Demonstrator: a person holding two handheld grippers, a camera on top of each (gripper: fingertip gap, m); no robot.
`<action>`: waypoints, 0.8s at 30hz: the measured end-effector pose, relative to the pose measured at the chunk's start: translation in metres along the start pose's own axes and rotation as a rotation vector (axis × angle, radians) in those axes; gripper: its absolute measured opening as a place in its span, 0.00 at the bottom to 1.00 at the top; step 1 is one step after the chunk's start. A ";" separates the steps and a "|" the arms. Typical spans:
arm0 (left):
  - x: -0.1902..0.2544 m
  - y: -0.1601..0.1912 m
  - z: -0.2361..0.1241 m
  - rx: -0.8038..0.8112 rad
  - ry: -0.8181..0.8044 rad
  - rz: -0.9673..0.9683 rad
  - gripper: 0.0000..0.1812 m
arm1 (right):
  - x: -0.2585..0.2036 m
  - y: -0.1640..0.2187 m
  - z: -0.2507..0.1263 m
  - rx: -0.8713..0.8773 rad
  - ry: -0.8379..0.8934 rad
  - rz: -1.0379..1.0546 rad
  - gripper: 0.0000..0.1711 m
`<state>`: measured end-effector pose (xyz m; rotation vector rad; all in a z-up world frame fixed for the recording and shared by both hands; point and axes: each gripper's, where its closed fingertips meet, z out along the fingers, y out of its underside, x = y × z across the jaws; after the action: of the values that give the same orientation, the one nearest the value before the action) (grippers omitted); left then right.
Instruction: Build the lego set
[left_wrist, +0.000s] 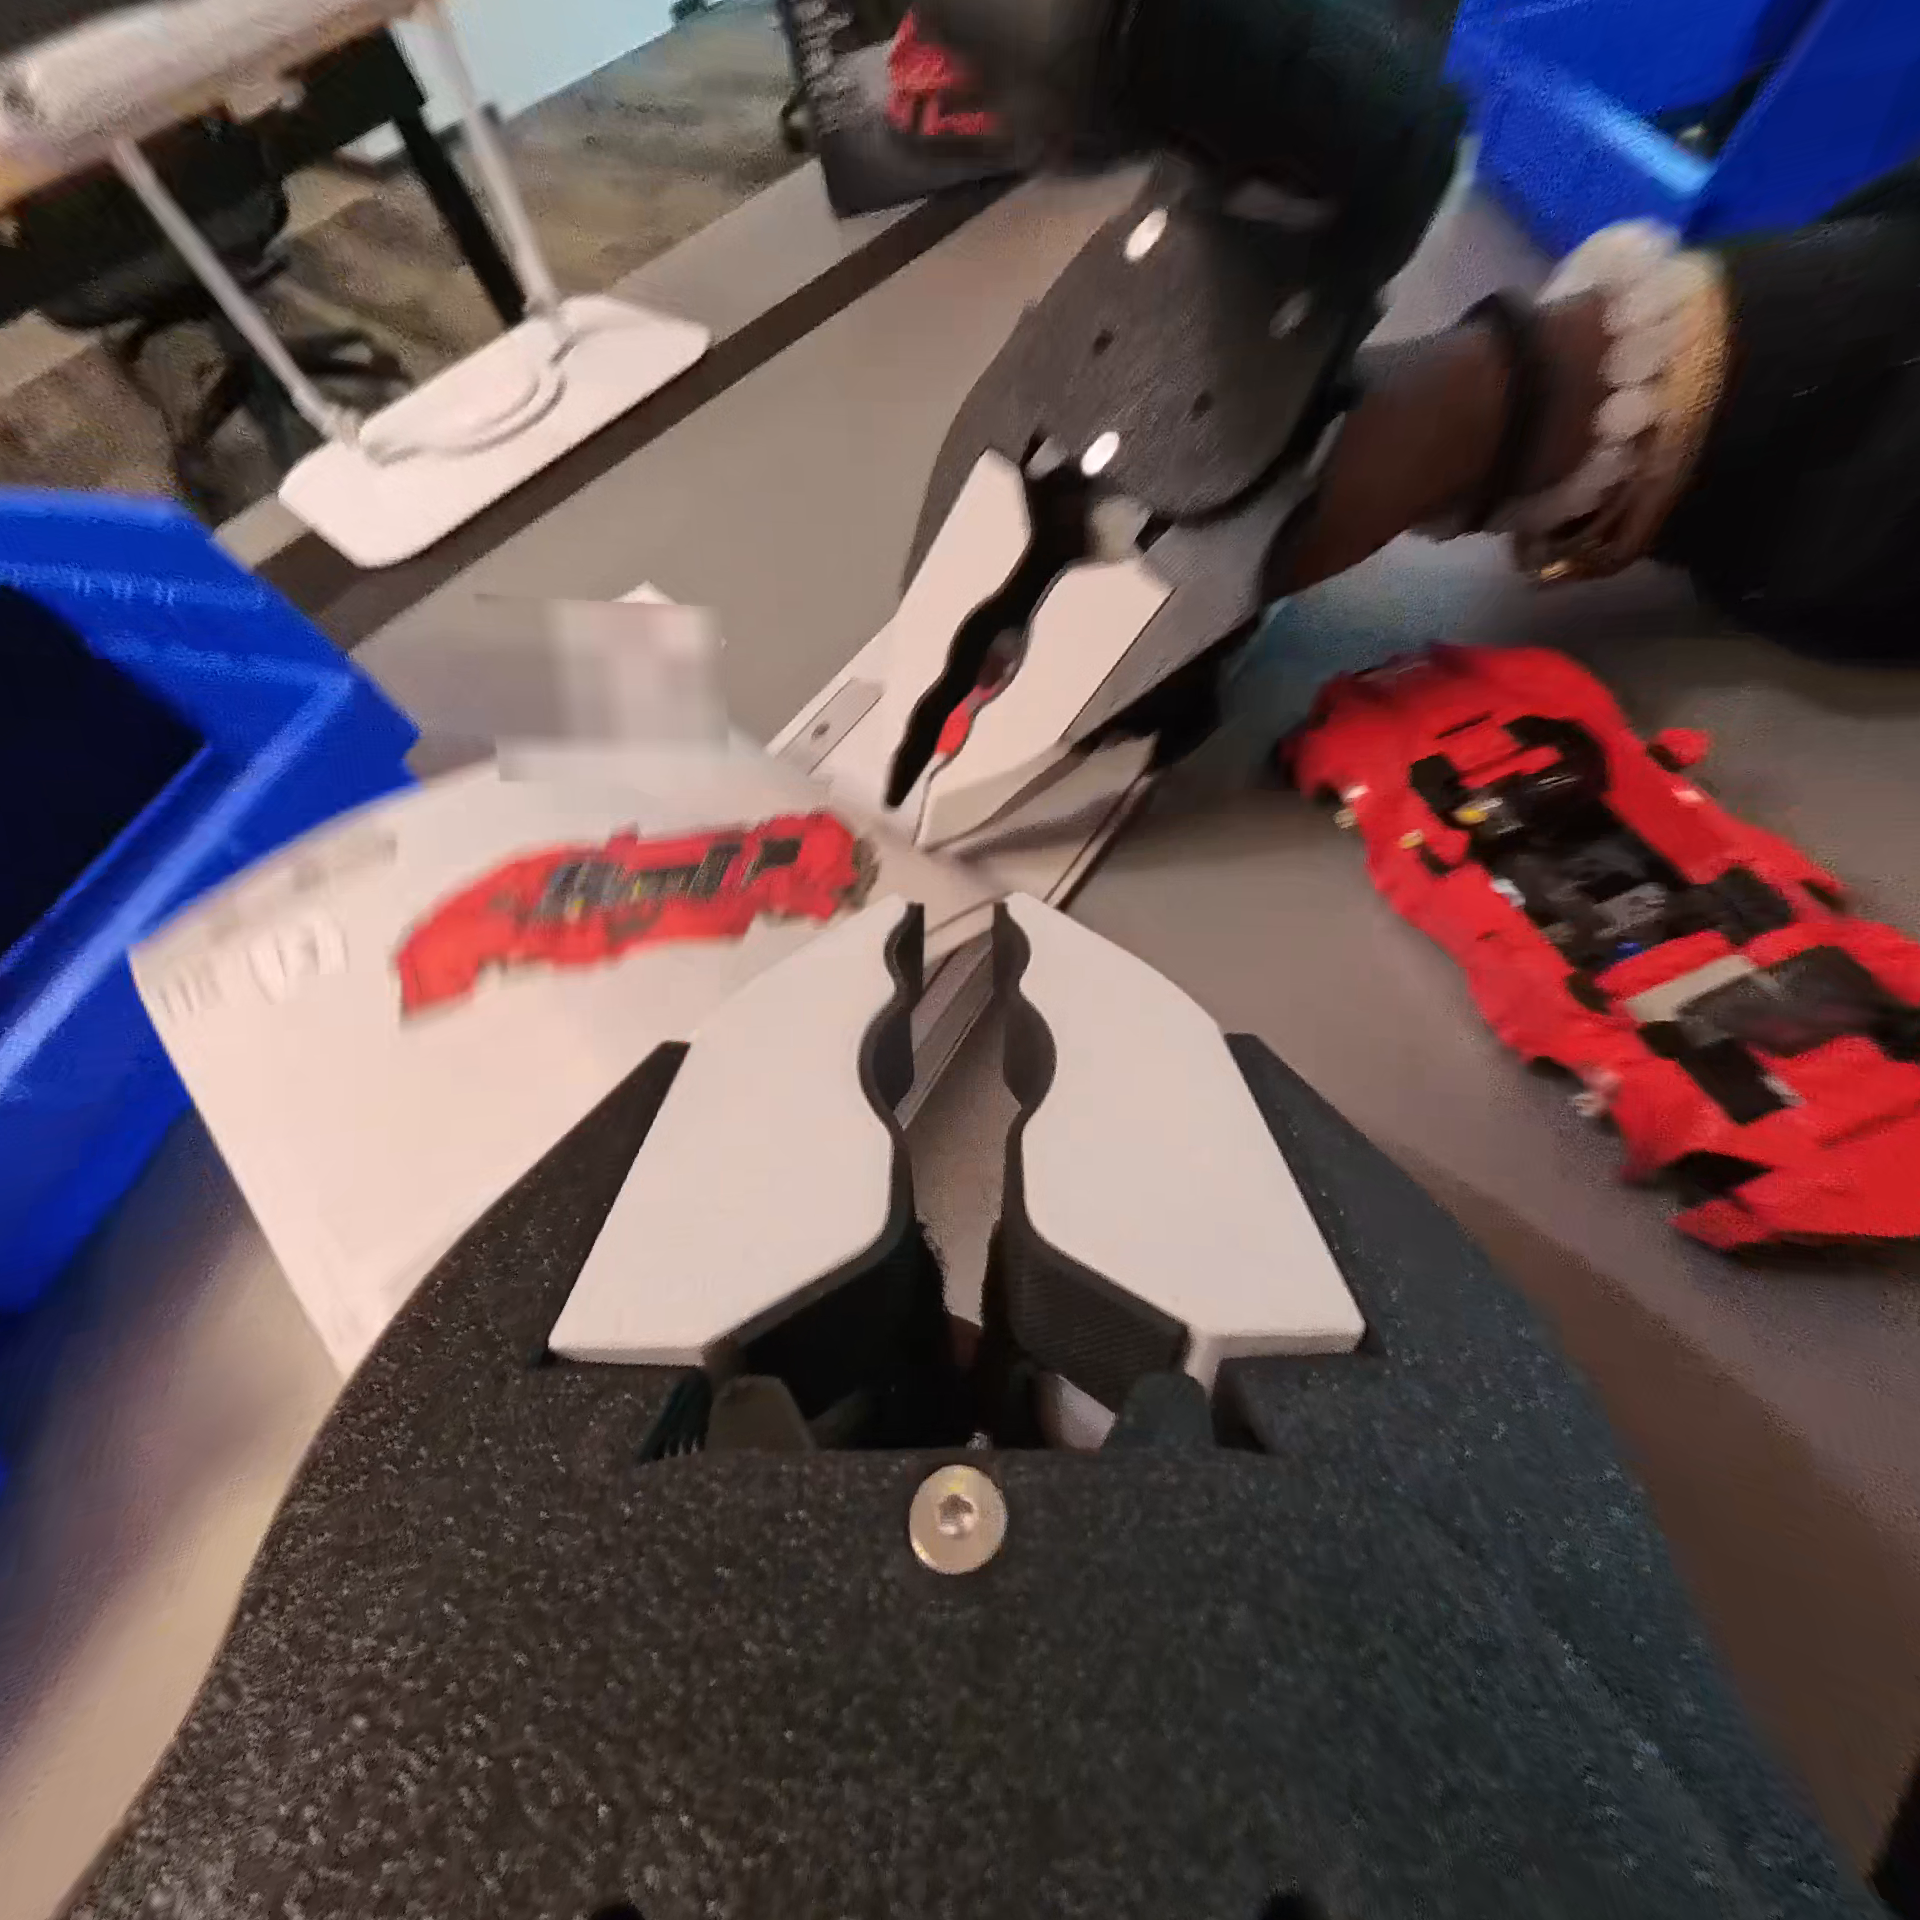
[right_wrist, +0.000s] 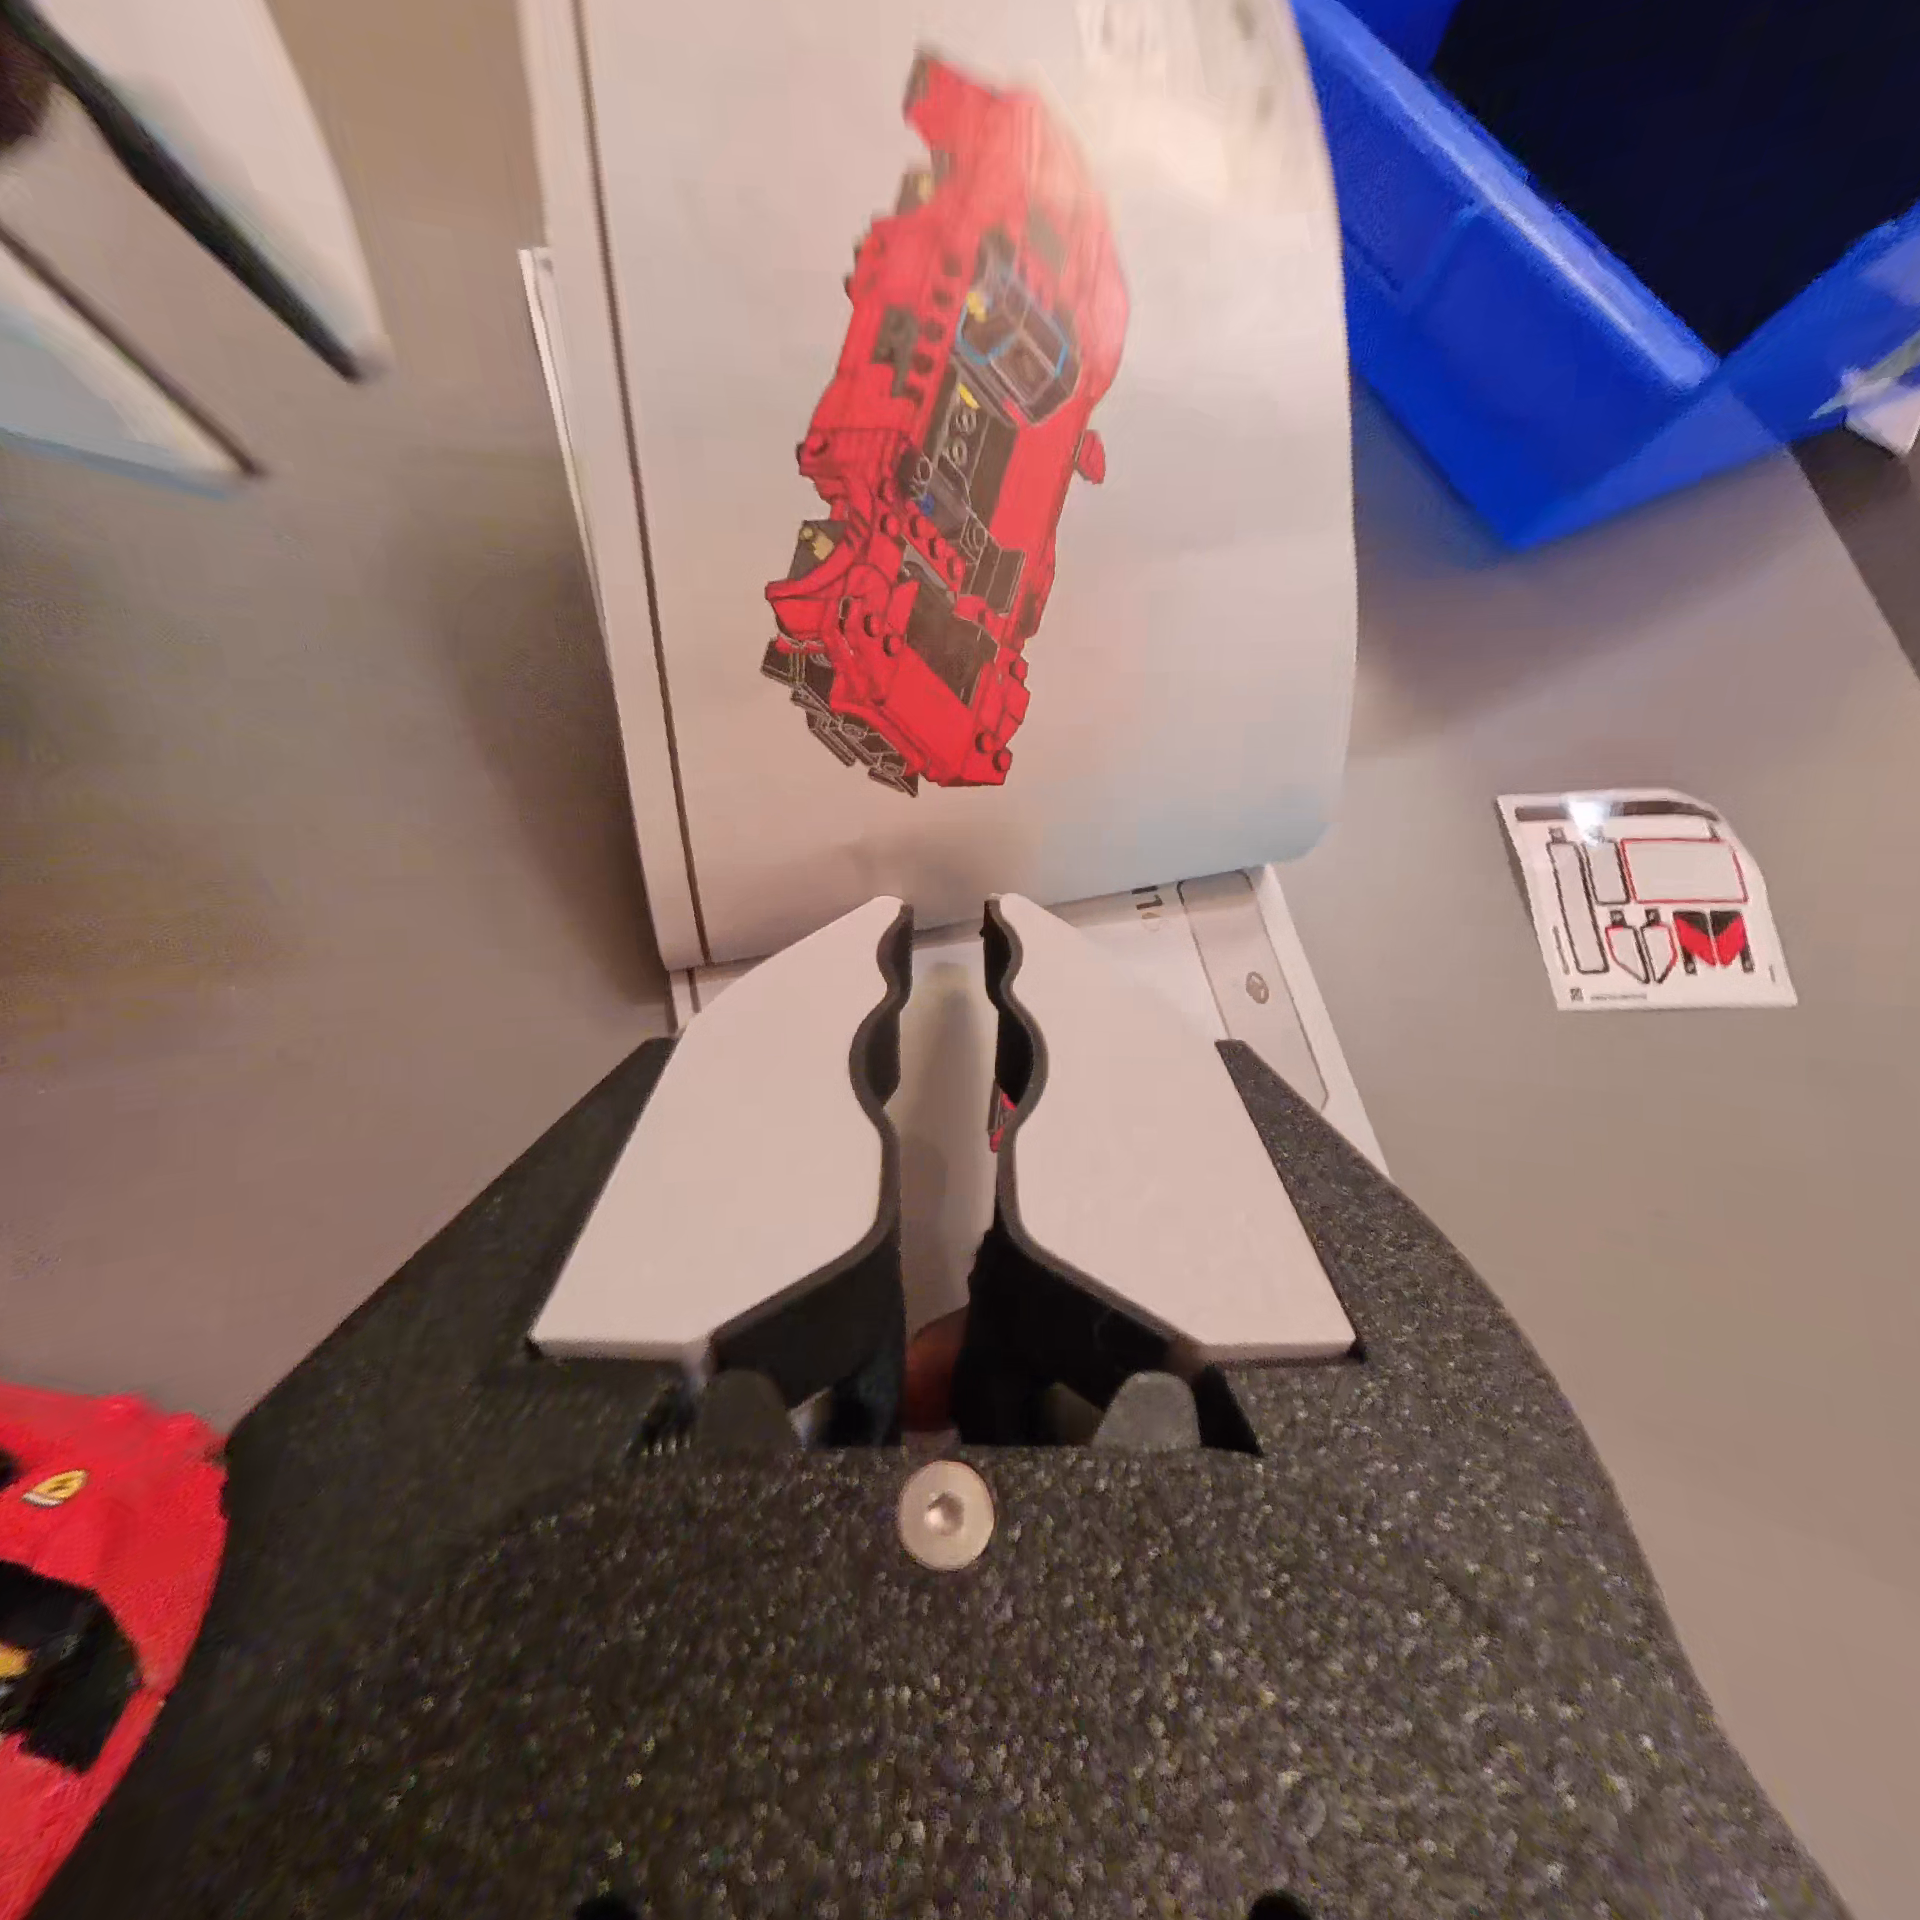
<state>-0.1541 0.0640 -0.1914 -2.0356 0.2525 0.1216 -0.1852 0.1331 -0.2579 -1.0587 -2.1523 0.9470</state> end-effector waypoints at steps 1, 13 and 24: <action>0.009 -0.007 0.000 -0.008 0.046 0.025 0.07 | -0.001 0.000 0.001 0.014 0.001 -0.017 0.08; -0.044 0.035 0.104 -0.358 0.121 0.301 0.04 | -0.003 0.003 0.004 -0.002 -0.056 0.020 0.06; -0.065 0.059 0.081 -0.220 -0.038 0.208 0.00 | 0.001 0.006 0.006 -0.024 -0.137 0.160 0.11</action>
<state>-0.2292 0.1176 -0.2674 -2.2184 0.4437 0.3296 -0.1875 0.1341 -0.2658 -1.2249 -2.2193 1.0987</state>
